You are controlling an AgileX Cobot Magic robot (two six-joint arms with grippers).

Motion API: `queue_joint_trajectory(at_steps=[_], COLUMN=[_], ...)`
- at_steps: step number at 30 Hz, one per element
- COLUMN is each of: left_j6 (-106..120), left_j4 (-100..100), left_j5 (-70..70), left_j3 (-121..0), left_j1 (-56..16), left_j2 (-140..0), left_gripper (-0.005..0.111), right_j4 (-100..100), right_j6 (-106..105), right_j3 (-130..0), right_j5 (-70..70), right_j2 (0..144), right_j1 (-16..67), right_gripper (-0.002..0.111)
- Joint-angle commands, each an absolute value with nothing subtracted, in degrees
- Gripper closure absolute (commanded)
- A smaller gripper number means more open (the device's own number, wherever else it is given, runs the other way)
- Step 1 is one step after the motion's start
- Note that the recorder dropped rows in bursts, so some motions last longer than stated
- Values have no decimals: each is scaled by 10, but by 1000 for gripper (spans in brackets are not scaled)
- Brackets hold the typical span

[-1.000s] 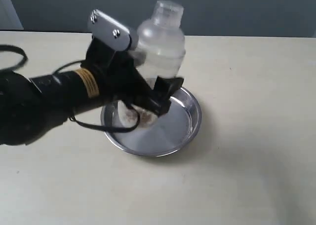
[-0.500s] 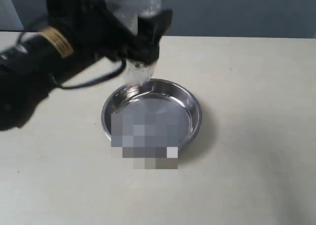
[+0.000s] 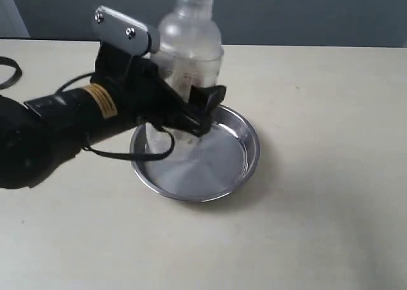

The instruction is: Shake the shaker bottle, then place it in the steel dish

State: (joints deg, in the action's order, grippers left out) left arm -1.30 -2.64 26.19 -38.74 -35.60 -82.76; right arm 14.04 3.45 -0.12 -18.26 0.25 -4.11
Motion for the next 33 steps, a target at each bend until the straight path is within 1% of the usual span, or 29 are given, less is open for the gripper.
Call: queue_joint_trajectory(at_steps=[1, 2, 4, 6, 8, 9, 11, 13, 14, 16, 19, 20, 21, 23, 24, 26, 28, 30, 31, 32, 33], left_j6=[-18, -3, -10, -43, -37, -12, 19, 77, 79, 57, 48, 48, 48, 80, 75, 30, -9, 5, 13, 15, 42], left_j4=[15, -9, -66, -37, 34, 63, 0, -98, -131, -136, 0, 13, -7, -81, -135, -161, -69, 31, 29, 9, -47], left_j5=[246, 201, 198, 268, 366, 385, 304, 217, 213, 238, 343, 341, 307, 230, 220, 230, 324, 415, 403, 354, 301], left_j3=[-432, -411, -377, -381, -406, -425, -437, -405, -393, -395, -434, -442, -439, -404, -379, -370, -379, -402, -405, -402, -389], left_j1=[-363, -357, -349, -366, -383, -384, -383, -362, -354, -356, -386, -389, -389, -373, -359, -363, -393, -412, -412, -412, -401], left_j2=[-767, -799, -863, -845, -789, -762, -756, -814, -848, -853, -772, -761, -764, -821, -873, -893, -835, -771, -766, -773, -809], left_gripper=[106, 106, 106, 106, 106, 106, 106, 106, 106, 106, 106, 106, 106, 106, 106, 106, 106, 106, 106, 106, 106], right_j4=[139, 139, 139, 139, 137, 137, 137, 137, 137, 137, 137, 137, 137, 139, 139, 139, 139, 139, 139, 139, 139], right_j6=[33, 33, 33, 33, 33, 33, 33, 33, 33, 33, 33, 33, 33, 33, 33, 33, 33, 33, 33, 33, 33], right_j3=[0, 0, 0, 0, 0, 0, 0, 0, 0, 0, 0, 0, 0, 0, 0, 0, 0, 0, 0, 0, 0], right_j5=[-176, -176, -176, -176, -176, -176, -176, -176, -176, -176, -176, -176, -176, -176, -176, -176, -176, -176, -176, -176, -176], right_j2=[0, 0, 0, 0, 0, 0, 0, 0, 0, 0, 0, 0, 0, 0, 0, 0, 0, 0, 0, 0, 0], right_j1=[-40, -40, -40, -40, -40, -40, -40, -40, -40, -40, -40, -40, -40, -40, -40, -40, -40, -40, -40, -40, -40], right_gripper=[109, 109, 109, 109, 109, 109, 109, 109, 109, 109, 109, 109, 109, 109, 109, 109, 109, 109, 109, 109, 109])
